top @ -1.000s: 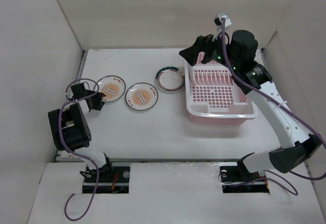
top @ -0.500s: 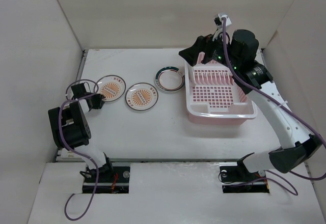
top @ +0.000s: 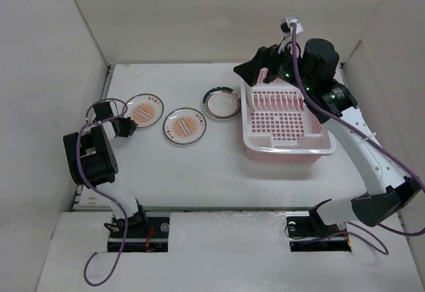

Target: Load the plates into the dish rack

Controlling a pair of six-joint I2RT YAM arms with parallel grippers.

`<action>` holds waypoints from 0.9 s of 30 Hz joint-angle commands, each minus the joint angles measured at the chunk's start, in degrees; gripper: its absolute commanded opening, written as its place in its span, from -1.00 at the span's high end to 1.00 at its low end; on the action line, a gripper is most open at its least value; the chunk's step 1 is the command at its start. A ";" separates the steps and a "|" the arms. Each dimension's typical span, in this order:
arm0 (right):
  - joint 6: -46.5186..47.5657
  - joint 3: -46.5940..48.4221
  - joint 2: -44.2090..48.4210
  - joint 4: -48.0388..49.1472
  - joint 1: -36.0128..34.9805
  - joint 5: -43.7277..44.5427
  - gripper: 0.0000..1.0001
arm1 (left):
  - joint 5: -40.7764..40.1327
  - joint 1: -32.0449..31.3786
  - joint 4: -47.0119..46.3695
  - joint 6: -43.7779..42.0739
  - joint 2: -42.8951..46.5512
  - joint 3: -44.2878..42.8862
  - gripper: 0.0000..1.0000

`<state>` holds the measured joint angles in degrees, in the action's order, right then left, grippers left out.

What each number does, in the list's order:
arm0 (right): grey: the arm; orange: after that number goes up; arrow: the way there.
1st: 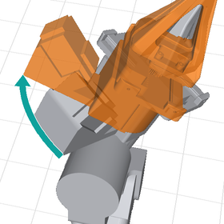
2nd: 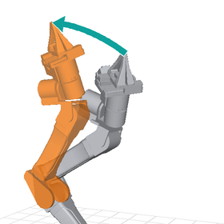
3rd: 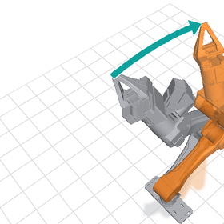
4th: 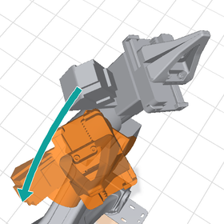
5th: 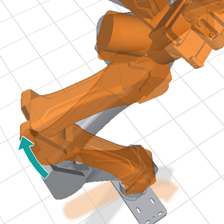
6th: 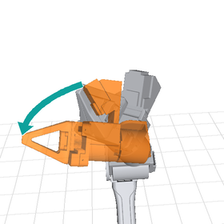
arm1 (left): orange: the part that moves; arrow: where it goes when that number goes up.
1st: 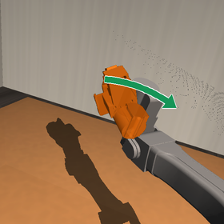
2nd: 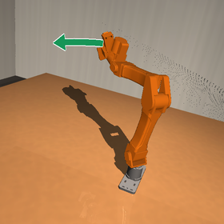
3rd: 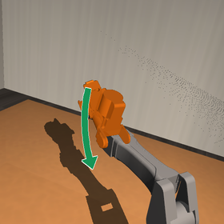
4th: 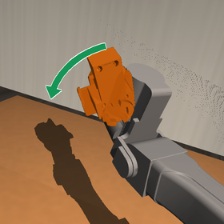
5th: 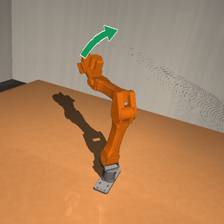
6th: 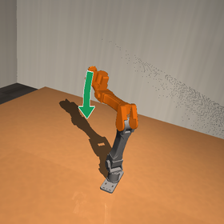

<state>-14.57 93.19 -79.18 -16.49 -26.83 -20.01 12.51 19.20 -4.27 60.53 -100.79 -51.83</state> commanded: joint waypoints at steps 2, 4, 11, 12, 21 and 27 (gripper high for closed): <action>0.24 2.61 2.54 0.59 -0.59 0.23 -1.00 | -4.07 -1.79 7.78 -1.73 0.33 -3.26 1.00; 1.29 2.61 2.01 0.58 -0.59 0.23 -1.00 | -5.75 -3.02 9.19 -2.78 3.65 -4.41 1.00; 11.66 4.02 -3.52 -4.25 -3.66 4.80 -1.00 | -8.64 -6.19 11.91 -6.91 13.15 -9.24 1.00; 14.19 4.02 -4.75 -4.86 -3.67 3.93 -1.00 | -9.25 -6.98 12.96 -7.62 13.69 -11.60 1.00; 34.60 8.66 -15.56 -9.17 -18.32 14.87 -1.00 | -9.18 -8.92 27.55 -12.72 16.06 -22.16 1.00; 42.15 12.63 -22.68 -9.00 -27.21 27.99 -1.00 | 1.69 -8.92 31.43 -12.02 17.91 -24.28 1.00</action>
<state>20.67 102.08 -101.97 -26.59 -51.16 -0.80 6.63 10.48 24.05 48.80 -86.56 -72.73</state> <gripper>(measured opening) 0.999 0.049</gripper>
